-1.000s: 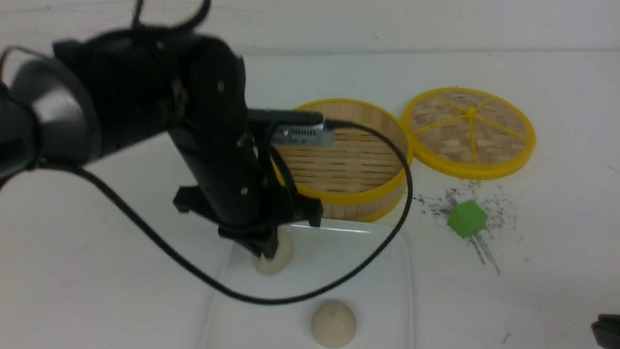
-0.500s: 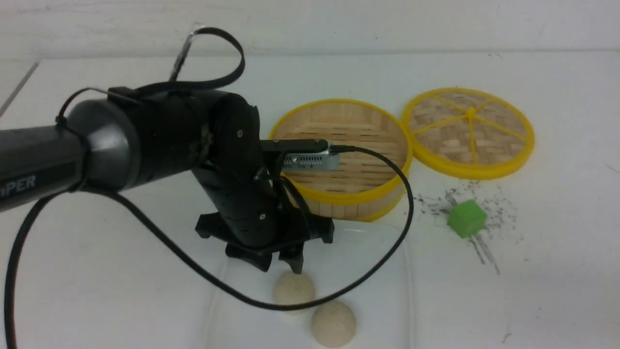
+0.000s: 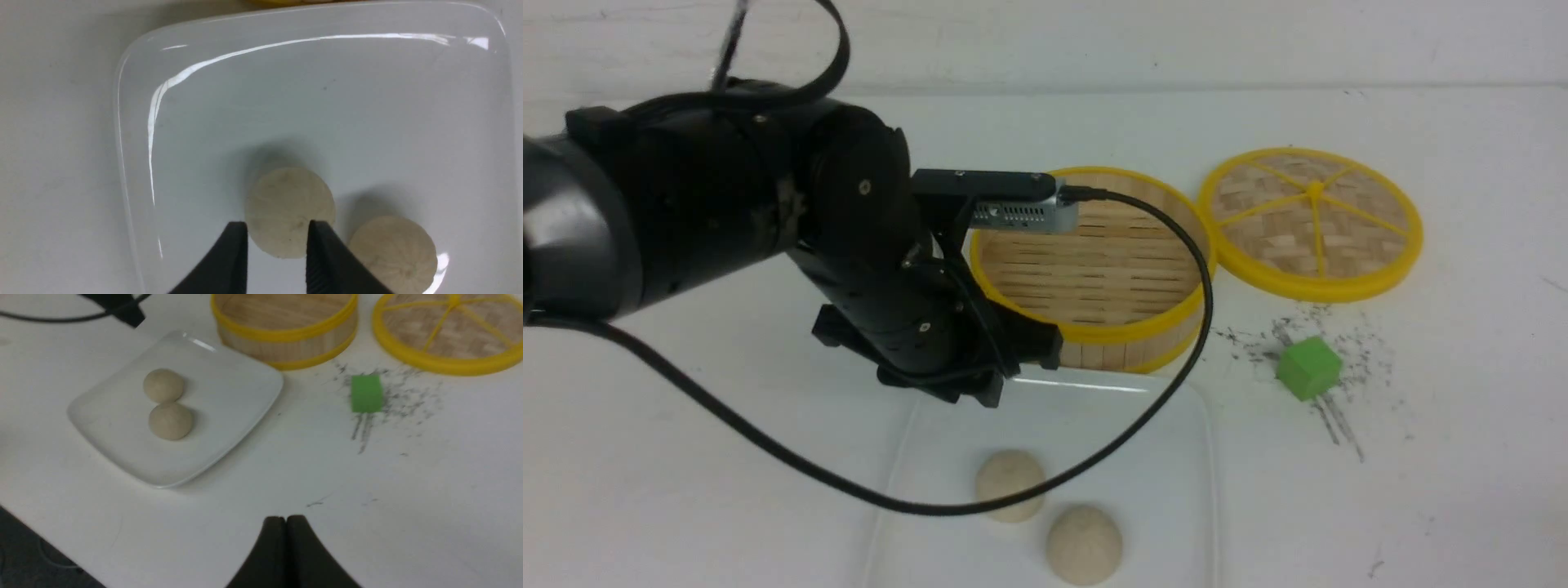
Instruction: Put the steamed buns into the plate on the white tablecloth.
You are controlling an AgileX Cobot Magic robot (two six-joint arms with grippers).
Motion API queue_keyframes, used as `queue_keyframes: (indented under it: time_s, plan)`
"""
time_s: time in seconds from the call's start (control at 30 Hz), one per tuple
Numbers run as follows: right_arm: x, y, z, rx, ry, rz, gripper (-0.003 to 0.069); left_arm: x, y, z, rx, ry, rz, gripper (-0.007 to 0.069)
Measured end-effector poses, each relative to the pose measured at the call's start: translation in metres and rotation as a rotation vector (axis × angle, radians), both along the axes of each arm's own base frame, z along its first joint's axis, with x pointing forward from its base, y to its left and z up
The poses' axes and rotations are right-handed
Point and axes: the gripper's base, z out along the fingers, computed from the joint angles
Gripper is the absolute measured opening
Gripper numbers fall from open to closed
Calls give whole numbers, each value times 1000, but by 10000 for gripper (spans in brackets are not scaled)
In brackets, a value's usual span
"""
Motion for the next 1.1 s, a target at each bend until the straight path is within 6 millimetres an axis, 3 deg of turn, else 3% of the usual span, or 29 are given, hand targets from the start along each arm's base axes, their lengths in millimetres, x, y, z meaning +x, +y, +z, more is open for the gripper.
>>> queue_keyframes:
  time_s: [0.13, 0.23, 0.43, 1.1]
  plan:
    - [15, 26, -26, 99, -55, 68, -13, -1, 1, -1, 21, 4, -24, 57]
    - [23, 34, -33, 159, -130, 77, -12, -1, 1, -1, 30, 4, -41, 6]
    - [29, 40, -33, 218, -237, 80, -8, -1, 1, -1, 34, 3, -49, 2]
    - [29, 40, -33, 215, -242, 80, -4, -1, 2, -1, 38, -2, -53, 15]
